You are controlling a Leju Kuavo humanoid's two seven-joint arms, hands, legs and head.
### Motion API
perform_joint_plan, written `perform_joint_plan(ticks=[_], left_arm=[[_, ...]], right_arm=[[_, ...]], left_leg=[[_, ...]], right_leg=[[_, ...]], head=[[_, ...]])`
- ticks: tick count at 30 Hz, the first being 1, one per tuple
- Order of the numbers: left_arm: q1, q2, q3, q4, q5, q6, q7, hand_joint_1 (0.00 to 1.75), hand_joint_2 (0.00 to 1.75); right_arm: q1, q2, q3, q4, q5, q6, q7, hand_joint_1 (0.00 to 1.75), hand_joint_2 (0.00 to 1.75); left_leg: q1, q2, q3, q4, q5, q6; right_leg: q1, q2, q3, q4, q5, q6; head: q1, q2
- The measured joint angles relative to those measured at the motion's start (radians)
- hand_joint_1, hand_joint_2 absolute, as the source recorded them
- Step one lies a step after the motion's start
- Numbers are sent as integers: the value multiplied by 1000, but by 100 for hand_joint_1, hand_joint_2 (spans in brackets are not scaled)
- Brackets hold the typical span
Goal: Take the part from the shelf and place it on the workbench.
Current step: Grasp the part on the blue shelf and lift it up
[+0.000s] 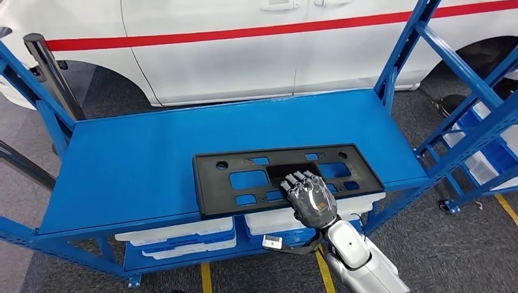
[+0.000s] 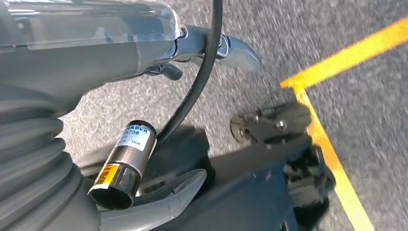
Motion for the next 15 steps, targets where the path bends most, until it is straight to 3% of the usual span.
perform_joint_plan(ticks=[2, 3, 5, 7, 8, 9, 10, 13, 15], left_arm=[[1, 0, 0, 0, 0, 0, 0, 0, 175], [1, 0, 0, 0, 0, 0, 0, 0, 175], [1, 0, 0, 0, 0, 0, 0, 0, 175], [0, 0, 0, 0, 0, 0, 0, 0, 175], [0, 0, 0, 0, 0, 0, 0, 0, 175], [1, 0, 0, 0, 0, 0, 0, 0, 175], [1, 0, 0, 0, 0, 0, 0, 0, 175], [-2, 0, 0, 0, 0, 0, 0, 0, 175], [-4, 0, 0, 0, 0, 0, 0, 0, 175]], right_arm=[[0, 0, 0, -1, 0, 0, 0, 175, 175], [0, 0, 0, -2, 0, 0, 0, 175, 175], [0, 0, 0, -4, 0, 0, 0, 175, 175], [1, 0, 0, -5, 0, 0, 0, 175, 175], [1, 0, 0, -5, 0, 0, -1, 175, 175], [2, 0, 0, -5, 0, 0, -1, 175, 175], [2, 0, 0, -5, 0, 0, -1, 175, 175], [3, 0, 0, -6, 0, 0, -2, 175, 175], [3, 0, 0, -6, -1, 0, -2, 175, 175]], left_leg=[[1, -1, -6, 4, -3, -12], [3, 0, -14, 21, -21, -17], [5, 1, -49, 111, -95, -21], [3, 2, -93, 238, -168, -22], [2, 2, -99, 275, -182, -21], [0, 1, -87, 275, -176, -18], [-2, 2, -54, 235, -153, -13], [-12, 2, 77, 38, -95, 6], [-19, 2, 95, -6, -90, 10]], right_leg=[[-1, -1, -8, -5, 5, -19], [-1, -3, -13, -7, 11, -30], [1, -6, -26, -10, 23, -48], [8, -8, -44, -8, 35, -57], [12, -9, -54, -7, 41, -58], [16, -9, -63, -6, 48, -59], [19, -9, -72, -4, 54, -59], [26, -10, -90, 0, 72, -51], [24, -11, -93, -1, 86, -40]], head=[[0, 0], [0, 0], [-1, 0], [-1, 0], [-1, 0], [-1, 0], [-1, 0], [0, 0], [0, 0]])
